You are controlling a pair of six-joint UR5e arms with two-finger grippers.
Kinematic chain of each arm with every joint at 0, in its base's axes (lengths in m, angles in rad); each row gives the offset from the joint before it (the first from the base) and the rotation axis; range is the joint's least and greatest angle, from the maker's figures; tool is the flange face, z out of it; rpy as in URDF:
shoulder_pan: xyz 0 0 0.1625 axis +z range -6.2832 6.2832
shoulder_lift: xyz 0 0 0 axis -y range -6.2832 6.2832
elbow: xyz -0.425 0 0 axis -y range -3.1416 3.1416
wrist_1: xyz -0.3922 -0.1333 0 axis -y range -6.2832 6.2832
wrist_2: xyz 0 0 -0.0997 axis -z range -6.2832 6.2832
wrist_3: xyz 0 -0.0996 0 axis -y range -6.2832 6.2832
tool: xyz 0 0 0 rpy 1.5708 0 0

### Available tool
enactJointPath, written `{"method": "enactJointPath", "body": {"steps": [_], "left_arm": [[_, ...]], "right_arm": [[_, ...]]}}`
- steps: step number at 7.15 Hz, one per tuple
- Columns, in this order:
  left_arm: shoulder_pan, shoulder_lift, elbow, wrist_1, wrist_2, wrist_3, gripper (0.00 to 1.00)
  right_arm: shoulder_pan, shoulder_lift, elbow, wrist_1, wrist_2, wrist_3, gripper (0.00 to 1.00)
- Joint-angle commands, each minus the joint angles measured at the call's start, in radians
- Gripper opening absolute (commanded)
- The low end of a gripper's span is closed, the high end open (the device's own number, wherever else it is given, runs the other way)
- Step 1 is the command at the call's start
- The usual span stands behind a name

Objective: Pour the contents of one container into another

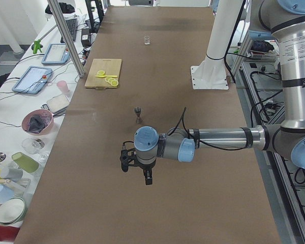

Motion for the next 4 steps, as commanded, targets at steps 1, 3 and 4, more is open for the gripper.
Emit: {"method": "enactJointPath", "body": {"steps": [1,3,4], "left_arm": [[0.000,-0.001,0.000,-0.001,0.000,0.000,0.99],[0.000,-0.001,-0.003,0.001,0.000,0.000,0.99],[0.000,-0.001,-0.002,-0.001,0.000,0.000,0.99]], "right_arm": [[0.001,-0.008,0.014,0.000,-0.005,0.000,1.00],[0.001,-0.012,0.008,-0.002,-0.011,0.001,1.00],[0.001,-0.012,0.009,-0.002,-0.014,0.003,1.00]]}}
